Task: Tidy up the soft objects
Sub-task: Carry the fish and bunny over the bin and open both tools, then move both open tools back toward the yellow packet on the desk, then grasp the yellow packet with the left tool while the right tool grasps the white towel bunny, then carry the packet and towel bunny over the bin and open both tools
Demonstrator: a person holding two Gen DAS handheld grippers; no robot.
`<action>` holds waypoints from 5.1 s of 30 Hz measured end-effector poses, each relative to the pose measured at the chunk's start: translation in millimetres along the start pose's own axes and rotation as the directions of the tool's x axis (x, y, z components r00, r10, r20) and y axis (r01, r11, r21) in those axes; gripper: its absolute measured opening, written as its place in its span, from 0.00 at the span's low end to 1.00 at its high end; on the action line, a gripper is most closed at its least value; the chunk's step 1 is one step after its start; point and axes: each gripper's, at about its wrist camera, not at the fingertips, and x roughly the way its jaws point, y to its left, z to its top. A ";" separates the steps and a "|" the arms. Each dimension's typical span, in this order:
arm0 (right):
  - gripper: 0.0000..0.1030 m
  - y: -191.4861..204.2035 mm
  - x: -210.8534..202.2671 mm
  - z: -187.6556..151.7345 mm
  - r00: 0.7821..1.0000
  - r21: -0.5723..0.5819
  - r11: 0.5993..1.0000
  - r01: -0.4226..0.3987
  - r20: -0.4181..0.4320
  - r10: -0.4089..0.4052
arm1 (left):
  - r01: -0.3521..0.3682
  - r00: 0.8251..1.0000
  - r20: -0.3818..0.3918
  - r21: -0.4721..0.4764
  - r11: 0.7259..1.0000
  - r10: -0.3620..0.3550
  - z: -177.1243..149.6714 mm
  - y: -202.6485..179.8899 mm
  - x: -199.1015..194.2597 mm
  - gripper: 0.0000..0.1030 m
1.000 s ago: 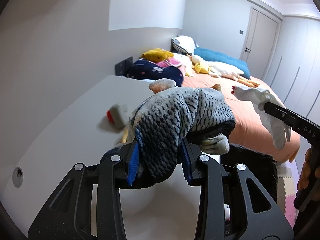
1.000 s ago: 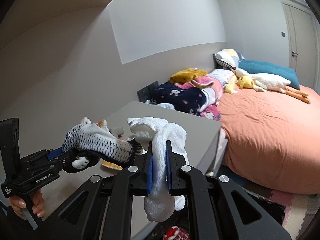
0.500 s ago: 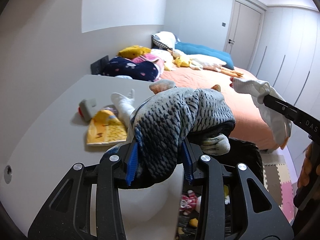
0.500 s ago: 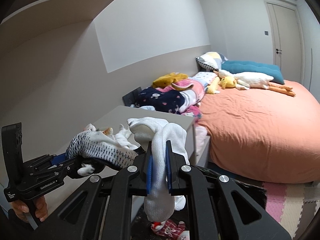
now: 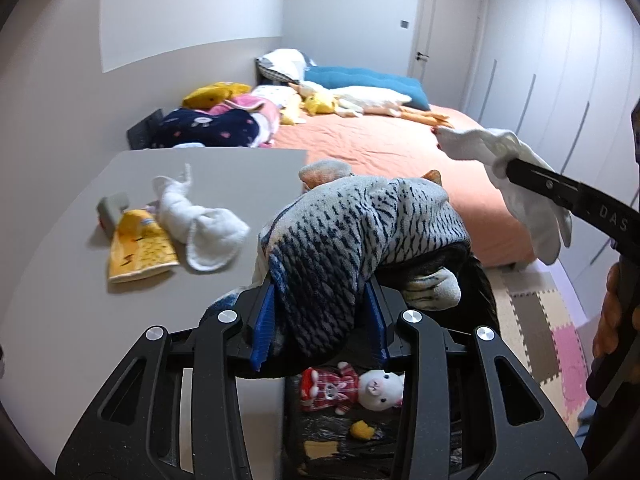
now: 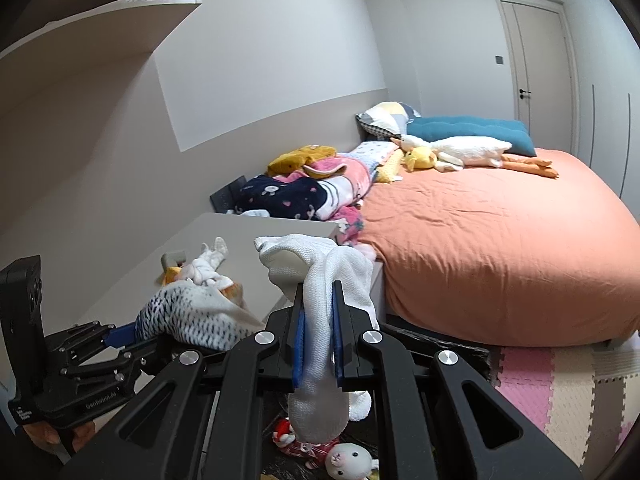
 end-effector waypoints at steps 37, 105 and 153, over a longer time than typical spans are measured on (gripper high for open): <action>0.83 -19.0 0.8 -3.5 0.989 0.024 0.989 0.148 0.020 -0.149 | 0.056 0.997 -0.066 0.105 0.993 -0.049 -18.0 -16.6 23.5 0.94; 0.83 135.0 231.9 14.7 0.976 -0.123 0.987 -0.107 -0.202 0.081 | -0.165 0.972 -0.205 -0.232 0.959 0.118 7.3 233.2 137.3 0.76; 0.35 183.6 196.5 13.6 0.972 -0.301 0.938 -0.173 -0.204 0.114 | -0.245 0.967 -0.003 -0.313 0.918 0.257 5.2 233.3 17.7 0.16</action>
